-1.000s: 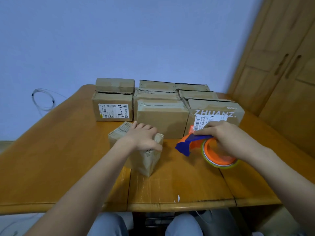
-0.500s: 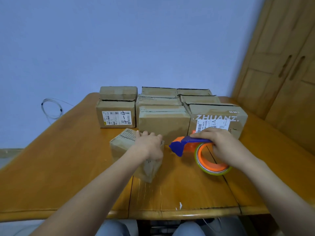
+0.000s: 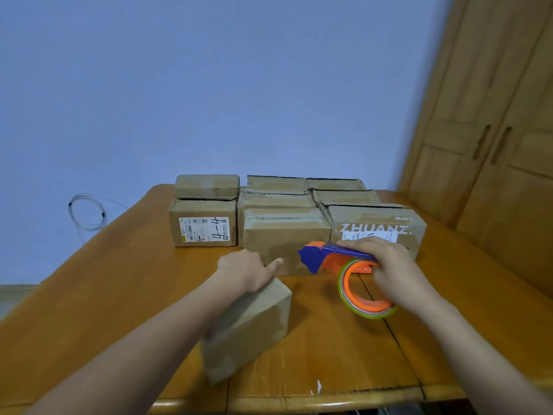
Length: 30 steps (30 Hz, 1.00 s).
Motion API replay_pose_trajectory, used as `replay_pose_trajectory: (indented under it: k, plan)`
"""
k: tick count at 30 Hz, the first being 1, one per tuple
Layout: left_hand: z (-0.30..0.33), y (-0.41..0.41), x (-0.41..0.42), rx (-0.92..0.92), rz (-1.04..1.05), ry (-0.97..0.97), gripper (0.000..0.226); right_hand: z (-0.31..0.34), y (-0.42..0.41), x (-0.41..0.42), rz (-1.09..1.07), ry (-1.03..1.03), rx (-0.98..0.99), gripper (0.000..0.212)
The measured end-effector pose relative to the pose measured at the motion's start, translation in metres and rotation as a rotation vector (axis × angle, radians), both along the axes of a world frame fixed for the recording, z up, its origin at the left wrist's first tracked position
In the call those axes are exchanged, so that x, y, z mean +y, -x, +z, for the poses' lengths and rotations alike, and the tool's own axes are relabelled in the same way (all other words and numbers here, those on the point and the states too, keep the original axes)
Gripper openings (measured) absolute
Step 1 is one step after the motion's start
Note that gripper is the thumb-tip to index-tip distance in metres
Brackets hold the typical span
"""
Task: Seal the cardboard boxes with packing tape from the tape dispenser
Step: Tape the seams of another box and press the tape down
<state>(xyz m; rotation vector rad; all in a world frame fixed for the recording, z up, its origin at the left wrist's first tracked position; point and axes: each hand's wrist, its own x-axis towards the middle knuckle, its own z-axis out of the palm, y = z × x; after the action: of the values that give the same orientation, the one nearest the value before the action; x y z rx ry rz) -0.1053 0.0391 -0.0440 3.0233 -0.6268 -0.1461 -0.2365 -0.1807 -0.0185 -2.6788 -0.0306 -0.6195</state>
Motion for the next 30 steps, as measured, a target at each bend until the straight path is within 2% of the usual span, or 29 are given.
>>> replay_pose_trajectory:
  k: [5, 9, 11, 13, 14, 15, 16, 18, 19, 21, 23, 26, 28, 30]
  plan:
    - [0.002, -0.002, 0.012, -0.006, 0.003, 0.039, 0.065, 0.003, -0.006, 0.005, 0.023, -0.055, -0.097, 0.058]
    - [0.005, 0.005, 0.016, 0.124, 0.028, 0.088, 0.064, 0.007, -0.010, 0.014, 0.055, -0.057, -0.139, 0.069]
    - [0.007, 0.012, 0.018, 0.036, 0.028, 0.107, 0.063, 0.009, -0.011, 0.018, 0.078, -0.056, -0.149, 0.073]
    - [0.009, 0.015, 0.022, -0.158, 0.023, 0.240, 0.059, 0.010, -0.011, 0.020, 0.109, -0.055, -0.157, 0.077]
    - [0.009, 0.015, 0.024, -0.211, 0.025, 0.384, 0.057, 0.011, -0.012, 0.020, 0.122, -0.060, -0.159, 0.080]
    - [0.011, 0.015, 0.026, -0.185, 0.035, 0.550, 0.057, 0.011, -0.012, 0.021, 0.133, -0.069, -0.162, 0.083]
    - [0.013, 0.015, 0.027, -0.074, 0.045, 0.751, 0.059, 0.012, -0.012, 0.021, 0.144, -0.080, -0.166, 0.086]
    - [0.023, 0.021, 0.028, 0.337, 0.068, 1.113, 0.065, 0.012, -0.012, 0.021, 0.163, -0.097, -0.180, 0.092]
    - [0.027, 0.026, 0.029, 0.534, 0.061, 1.192, 0.068, 0.012, -0.013, 0.021, 0.171, -0.100, -0.189, 0.095]
    - [0.029, 0.032, 0.029, 0.751, -0.007, 1.224, 0.073, 0.013, -0.014, 0.022, 0.182, -0.108, -0.208, 0.100]
    - [0.026, 0.034, 0.029, 0.866, -0.091, 1.274, 0.068, 0.014, -0.015, 0.023, 0.204, -0.113, -0.221, 0.103]
    - [0.025, 0.036, 0.029, 0.983, -0.191, 1.437, 0.046, 0.014, -0.017, 0.024, 0.252, -0.129, -0.243, 0.103]
    - [0.027, 0.037, 0.031, 1.004, -0.217, 1.510, 0.030, 0.013, -0.019, 0.023, 0.279, -0.135, -0.254, 0.101]
    - [0.032, 0.038, 0.036, 0.974, -0.209, 1.513, 0.024, 0.015, -0.021, 0.021, 0.306, -0.123, -0.258, 0.100]
